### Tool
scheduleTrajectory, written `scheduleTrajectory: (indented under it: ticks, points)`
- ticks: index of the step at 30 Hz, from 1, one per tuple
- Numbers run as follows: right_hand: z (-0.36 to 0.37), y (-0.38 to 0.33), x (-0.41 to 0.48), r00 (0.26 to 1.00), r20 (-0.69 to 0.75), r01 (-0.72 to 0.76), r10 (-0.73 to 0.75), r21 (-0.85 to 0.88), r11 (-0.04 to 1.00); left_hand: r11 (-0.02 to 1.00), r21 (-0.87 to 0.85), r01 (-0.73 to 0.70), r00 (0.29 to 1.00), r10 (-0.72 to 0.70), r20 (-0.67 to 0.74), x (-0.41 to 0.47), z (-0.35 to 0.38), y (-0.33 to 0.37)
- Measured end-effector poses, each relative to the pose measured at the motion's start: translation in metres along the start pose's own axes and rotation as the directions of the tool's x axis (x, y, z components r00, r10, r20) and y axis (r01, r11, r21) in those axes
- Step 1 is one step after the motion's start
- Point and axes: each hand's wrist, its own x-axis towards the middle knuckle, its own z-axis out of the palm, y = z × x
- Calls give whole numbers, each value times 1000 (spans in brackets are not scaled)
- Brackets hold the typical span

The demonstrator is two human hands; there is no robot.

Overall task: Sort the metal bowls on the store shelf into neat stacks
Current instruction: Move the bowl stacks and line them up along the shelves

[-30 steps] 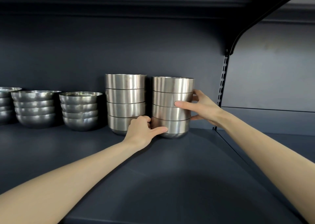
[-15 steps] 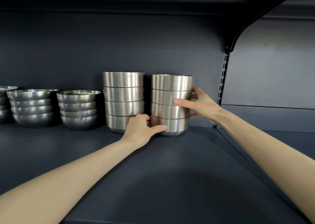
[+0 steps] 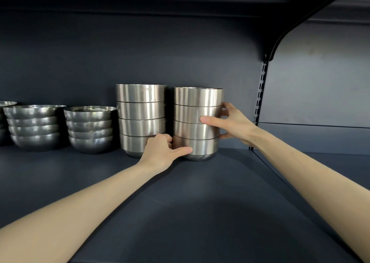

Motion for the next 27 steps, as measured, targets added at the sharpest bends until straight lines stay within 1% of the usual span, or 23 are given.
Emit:
scheduleTrajectory:
  ticks: [4, 13, 18, 24, 27]
  points:
    - [-1, 2, 0, 1000, 10, -8, 8, 12, 1000, 1000, 11, 22, 1000, -22, -9, 1, 2, -2]
    - [0, 0, 0, 1000, 4, -12, 12, 12, 1000, 1000, 1, 4, 1000, -4, -31, -3, 1, 3]
    - [1, -2, -2, 1000, 0, -19, 19, -6, 1000, 1000, 11, 12, 1000, -12, -16, -3, 0, 2]
    - [-5, -7, -6, 999, 33, -39, 41, -73, 997, 993, 110, 29, 1000, -29, 0, -7, -4, 9]
    - [-12, -14, -15, 999, 12, -35, 37, -146, 989, 984, 179, -1, 1000, 5, -20, -8, -11, 16]
